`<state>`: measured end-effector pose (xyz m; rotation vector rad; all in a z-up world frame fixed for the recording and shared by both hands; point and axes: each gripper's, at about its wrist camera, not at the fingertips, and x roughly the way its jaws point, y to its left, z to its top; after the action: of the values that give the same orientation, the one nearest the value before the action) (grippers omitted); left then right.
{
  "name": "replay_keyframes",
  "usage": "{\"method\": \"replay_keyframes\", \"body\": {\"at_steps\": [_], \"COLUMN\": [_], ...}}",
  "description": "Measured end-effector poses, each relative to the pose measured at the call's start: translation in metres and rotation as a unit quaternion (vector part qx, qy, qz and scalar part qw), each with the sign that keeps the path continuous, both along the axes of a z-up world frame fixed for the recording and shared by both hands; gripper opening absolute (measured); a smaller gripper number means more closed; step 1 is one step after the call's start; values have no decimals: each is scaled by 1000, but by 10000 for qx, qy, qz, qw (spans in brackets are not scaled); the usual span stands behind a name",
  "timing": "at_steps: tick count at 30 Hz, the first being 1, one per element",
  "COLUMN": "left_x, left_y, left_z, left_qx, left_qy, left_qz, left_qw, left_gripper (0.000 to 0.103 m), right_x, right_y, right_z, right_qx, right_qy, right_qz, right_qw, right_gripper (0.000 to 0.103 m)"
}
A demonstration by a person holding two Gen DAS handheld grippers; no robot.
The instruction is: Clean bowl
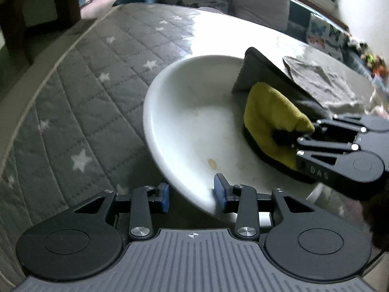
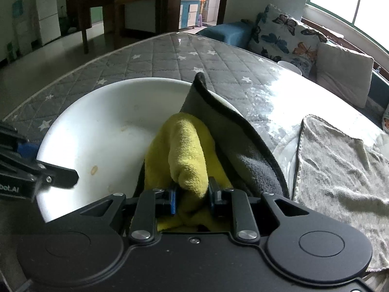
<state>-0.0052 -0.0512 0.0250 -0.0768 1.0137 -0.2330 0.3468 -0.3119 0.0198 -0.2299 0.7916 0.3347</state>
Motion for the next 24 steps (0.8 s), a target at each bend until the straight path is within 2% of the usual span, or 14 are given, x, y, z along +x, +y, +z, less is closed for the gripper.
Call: {"method": "replay_keyframes", "body": {"at_steps": [5,11,20,24], "left_x": [-3,-1,7,21], "left_y": [-4,-2,7,10], "left_z": [0,3,10,16], "left_qx": [26,33,330,591], "left_qy": [-98,-154,-261,-283], "left_qz": [114,-14,-473,-880], "left_qw": [9999,9999,9980,9940], "left_gripper": [35,31,29,30], "right_x": [-7,-18,-26,-23], "right_y": [1,8,20,22], "right_z": [1,3,5,5], "right_qx": [38,160,500,576], "right_qy": [63,220,430,486], "right_qz": [39,184,355,386], "right_qw": [10000,9995,9972,9964], "right_gripper": [24,24,24,24]}}
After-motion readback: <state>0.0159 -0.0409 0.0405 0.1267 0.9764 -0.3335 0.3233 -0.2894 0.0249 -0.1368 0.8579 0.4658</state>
